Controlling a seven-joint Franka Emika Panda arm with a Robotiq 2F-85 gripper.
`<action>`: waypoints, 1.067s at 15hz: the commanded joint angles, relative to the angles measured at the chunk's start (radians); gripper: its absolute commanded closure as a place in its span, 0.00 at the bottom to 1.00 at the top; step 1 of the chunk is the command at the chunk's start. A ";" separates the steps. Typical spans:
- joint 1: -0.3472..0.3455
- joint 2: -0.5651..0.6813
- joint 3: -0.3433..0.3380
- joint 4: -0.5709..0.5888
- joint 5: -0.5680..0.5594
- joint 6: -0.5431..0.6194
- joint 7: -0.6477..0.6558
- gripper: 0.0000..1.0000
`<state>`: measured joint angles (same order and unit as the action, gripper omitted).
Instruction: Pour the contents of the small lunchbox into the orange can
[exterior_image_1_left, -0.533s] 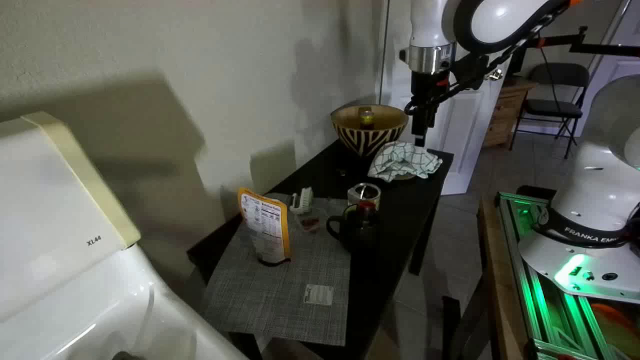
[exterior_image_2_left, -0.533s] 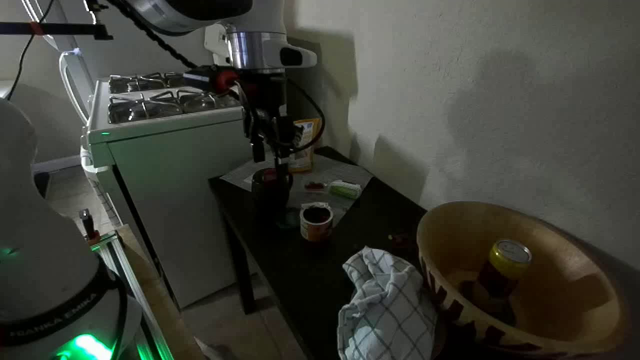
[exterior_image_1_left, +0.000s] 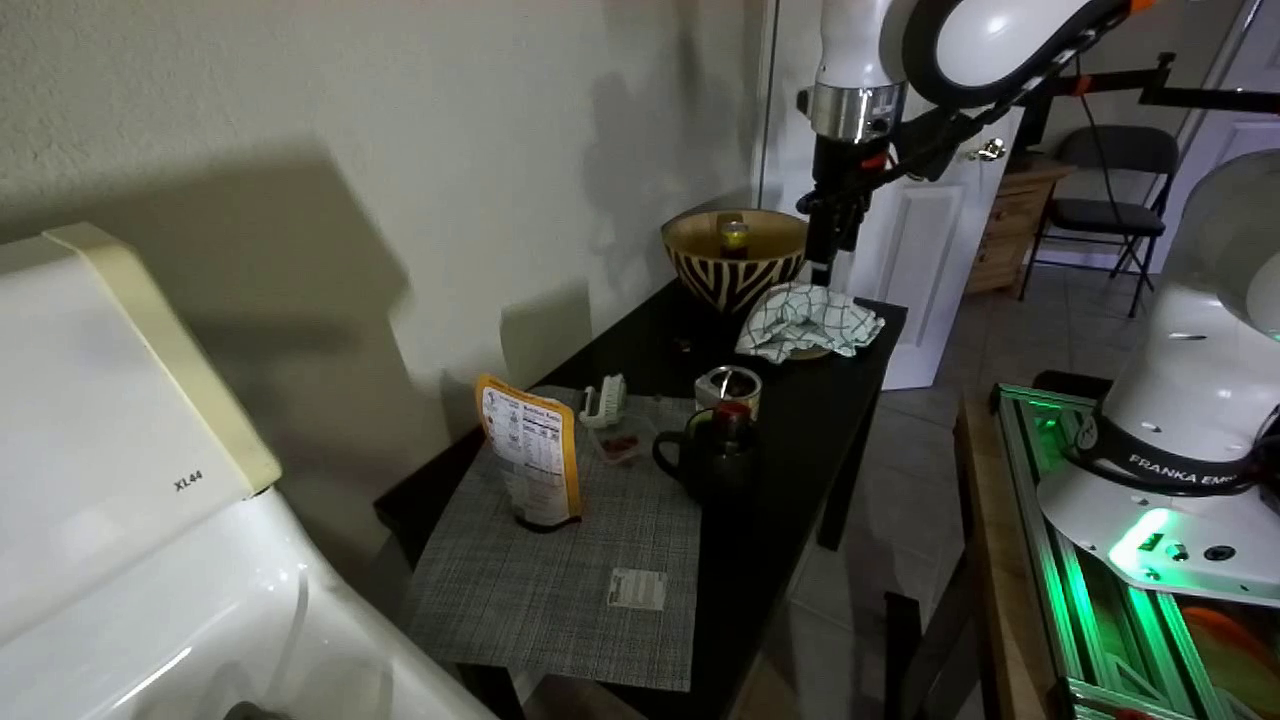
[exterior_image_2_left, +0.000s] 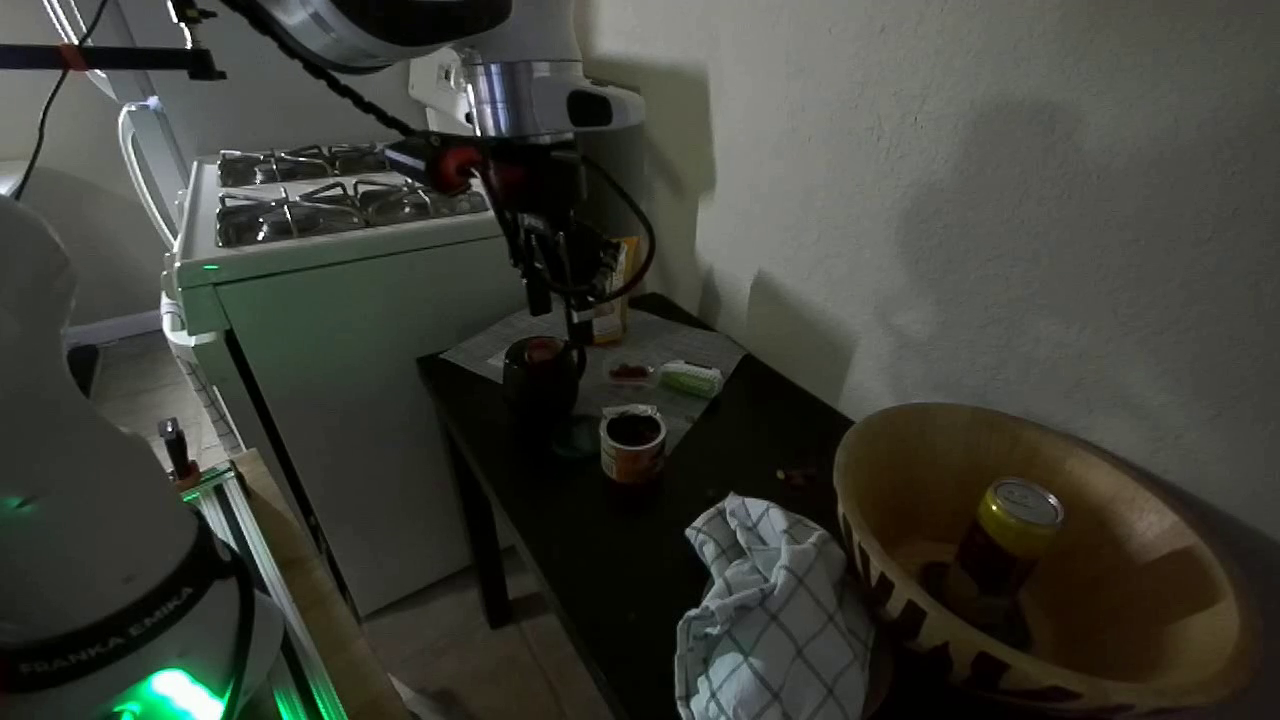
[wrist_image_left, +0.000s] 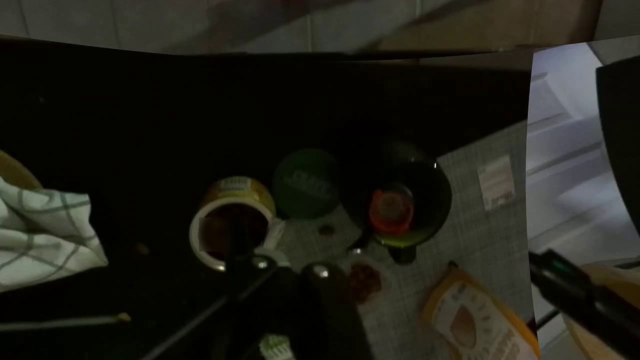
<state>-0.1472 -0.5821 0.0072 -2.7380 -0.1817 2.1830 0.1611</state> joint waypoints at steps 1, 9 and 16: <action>-0.019 0.163 -0.041 0.065 0.055 0.189 0.065 0.00; 0.053 0.629 -0.060 0.383 0.259 0.317 0.032 0.00; 0.063 0.663 -0.070 0.412 0.235 0.322 0.033 0.00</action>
<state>-0.0941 0.0809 -0.0526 -2.3273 0.0526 2.5077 0.1953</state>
